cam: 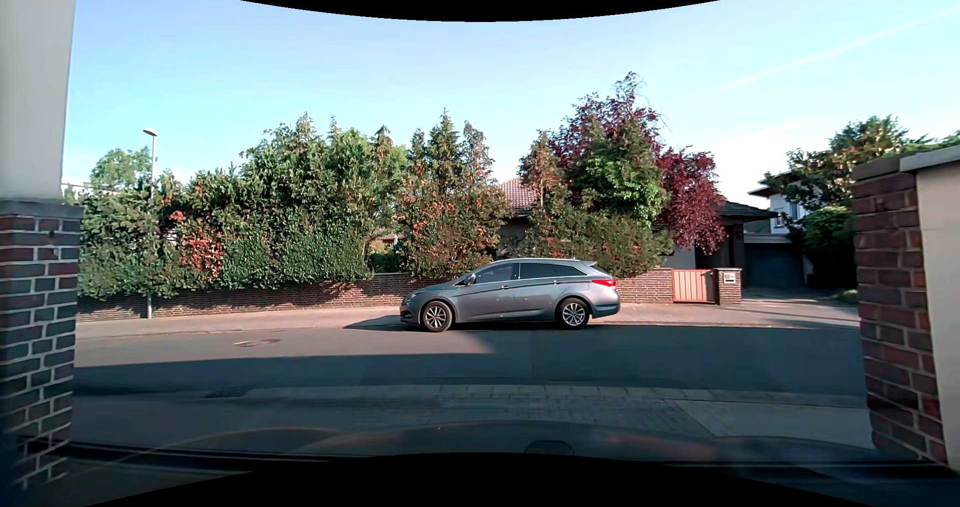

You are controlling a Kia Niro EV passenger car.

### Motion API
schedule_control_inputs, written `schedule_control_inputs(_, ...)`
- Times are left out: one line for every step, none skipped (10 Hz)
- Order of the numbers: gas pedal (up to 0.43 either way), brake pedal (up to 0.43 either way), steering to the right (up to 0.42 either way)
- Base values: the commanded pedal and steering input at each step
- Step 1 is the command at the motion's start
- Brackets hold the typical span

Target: Follow the waypoints while adhering to traffic rules and regulations

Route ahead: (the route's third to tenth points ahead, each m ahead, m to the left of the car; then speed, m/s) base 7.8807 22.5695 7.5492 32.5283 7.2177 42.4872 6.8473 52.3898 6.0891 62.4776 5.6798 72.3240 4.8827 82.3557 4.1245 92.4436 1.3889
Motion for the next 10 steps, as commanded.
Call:
schedule_control_inputs(0.000, 0.183, -0.023)
schedule_control_inputs(0.000, 0.177, -0.023)
schedule_control_inputs(0.000, 0.177, -0.024)
schedule_control_inputs(0.000, 0.177, -0.027)
schedule_control_inputs(0.000, 0.171, -0.031)
schedule_control_inputs(0.000, 0.165, -0.037)
schedule_control_inputs(0.000, 0.165, -0.039)
schedule_control_inputs(0.000, 0.159, -0.041)
schedule_control_inputs(0.000, 0.152, -0.043)
schedule_control_inputs(0.000, 0.152, -0.047)
